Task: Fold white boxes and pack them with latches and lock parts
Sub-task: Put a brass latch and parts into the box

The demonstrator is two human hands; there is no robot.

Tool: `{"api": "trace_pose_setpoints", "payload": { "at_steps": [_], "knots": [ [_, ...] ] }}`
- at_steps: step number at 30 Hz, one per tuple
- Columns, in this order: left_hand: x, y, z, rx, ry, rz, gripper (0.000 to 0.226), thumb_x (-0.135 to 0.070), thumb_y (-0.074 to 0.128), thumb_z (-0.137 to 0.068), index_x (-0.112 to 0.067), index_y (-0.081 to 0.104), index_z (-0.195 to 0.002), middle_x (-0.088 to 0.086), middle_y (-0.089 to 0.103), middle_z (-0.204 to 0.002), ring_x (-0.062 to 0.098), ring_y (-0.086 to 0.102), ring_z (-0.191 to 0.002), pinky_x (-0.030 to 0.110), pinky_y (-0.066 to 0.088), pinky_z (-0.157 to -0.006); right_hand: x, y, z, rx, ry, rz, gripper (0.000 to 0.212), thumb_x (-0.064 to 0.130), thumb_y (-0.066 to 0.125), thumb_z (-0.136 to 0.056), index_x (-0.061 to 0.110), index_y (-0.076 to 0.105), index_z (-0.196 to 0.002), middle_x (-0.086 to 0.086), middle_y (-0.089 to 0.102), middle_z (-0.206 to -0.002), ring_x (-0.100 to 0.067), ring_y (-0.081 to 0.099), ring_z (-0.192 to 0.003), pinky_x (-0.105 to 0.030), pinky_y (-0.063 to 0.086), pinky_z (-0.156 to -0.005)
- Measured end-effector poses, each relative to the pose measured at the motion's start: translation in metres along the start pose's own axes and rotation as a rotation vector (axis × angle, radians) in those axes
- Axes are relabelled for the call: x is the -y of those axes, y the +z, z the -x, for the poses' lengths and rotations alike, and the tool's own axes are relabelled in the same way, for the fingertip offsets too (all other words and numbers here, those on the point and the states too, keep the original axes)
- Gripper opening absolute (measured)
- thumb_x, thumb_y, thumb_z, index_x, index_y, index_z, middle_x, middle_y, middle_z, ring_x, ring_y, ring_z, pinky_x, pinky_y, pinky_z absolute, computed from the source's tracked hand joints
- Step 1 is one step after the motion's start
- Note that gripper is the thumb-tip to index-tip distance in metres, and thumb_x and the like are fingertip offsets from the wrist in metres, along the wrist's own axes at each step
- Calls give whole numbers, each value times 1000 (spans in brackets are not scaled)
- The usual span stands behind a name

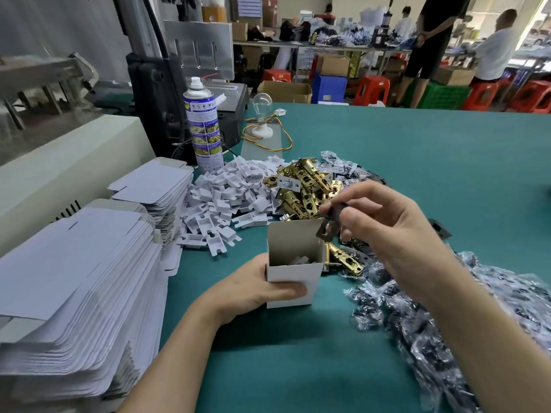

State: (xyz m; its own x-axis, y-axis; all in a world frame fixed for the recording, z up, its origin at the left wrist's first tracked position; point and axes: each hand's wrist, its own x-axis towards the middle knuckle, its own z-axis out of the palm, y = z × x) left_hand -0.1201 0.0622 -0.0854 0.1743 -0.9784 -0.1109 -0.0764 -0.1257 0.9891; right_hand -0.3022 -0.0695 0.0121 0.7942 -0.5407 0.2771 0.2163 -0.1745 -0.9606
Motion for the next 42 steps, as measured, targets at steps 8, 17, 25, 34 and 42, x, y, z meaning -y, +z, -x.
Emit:
{"api": "trace_pose_setpoints", "payload": {
  "at_steps": [8, 17, 25, 34, 42],
  "knots": [
    [2, -1, 0, 76, 49, -39, 42, -21, 81, -86, -17, 66, -126, -2, 68, -114, 8, 60, -107, 27, 48, -96, -6, 22, 4, -143, -39, 98, 25, 28, 66, -87, 4, 58, -90, -15, 71, -79, -23, 67, -55, -39, 54, -55],
    [2, -7, 2, 131, 38, -78, 48, -15, 81, -86, -20, 64, -131, 12, 69, -131, 22, 63, -117, 49, 50, -106, -3, 14, 15, -69, -141, 367, 14, 5, 68, -95, 18, 71, -95, 0, 74, -84, -20, 71, -68, -27, 58, -65],
    [3, -4, 3, 88, 22, 3, 50, -21, 80, -85, -25, 63, -133, 17, 64, -139, 37, 56, -135, 57, 43, -116, -8, 26, 23, -100, -148, 625, 18, 6, 71, -94, 23, 67, -91, 17, 70, -80, -8, 63, -65, -8, 43, -57],
    [2, -4, 2, 94, 21, 21, 53, -30, 83, -81, -33, 64, -130, 12, 66, -139, 30, 60, -133, 55, 44, -116, -11, 30, 22, -177, -174, 569, 19, 6, 70, -95, 24, 65, -91, 10, 70, -80, -20, 61, -52, -22, 49, -52],
    [-1, -3, 3, 91, 39, 19, 45, -18, 78, -86, -30, 65, -127, 13, 65, -135, 14, 64, -121, 37, 50, -108, -12, 30, 22, -177, -155, 593, 20, 7, 70, -94, 26, 65, -89, 10, 71, -81, -18, 60, -48, -19, 47, -49]
  ]
}}
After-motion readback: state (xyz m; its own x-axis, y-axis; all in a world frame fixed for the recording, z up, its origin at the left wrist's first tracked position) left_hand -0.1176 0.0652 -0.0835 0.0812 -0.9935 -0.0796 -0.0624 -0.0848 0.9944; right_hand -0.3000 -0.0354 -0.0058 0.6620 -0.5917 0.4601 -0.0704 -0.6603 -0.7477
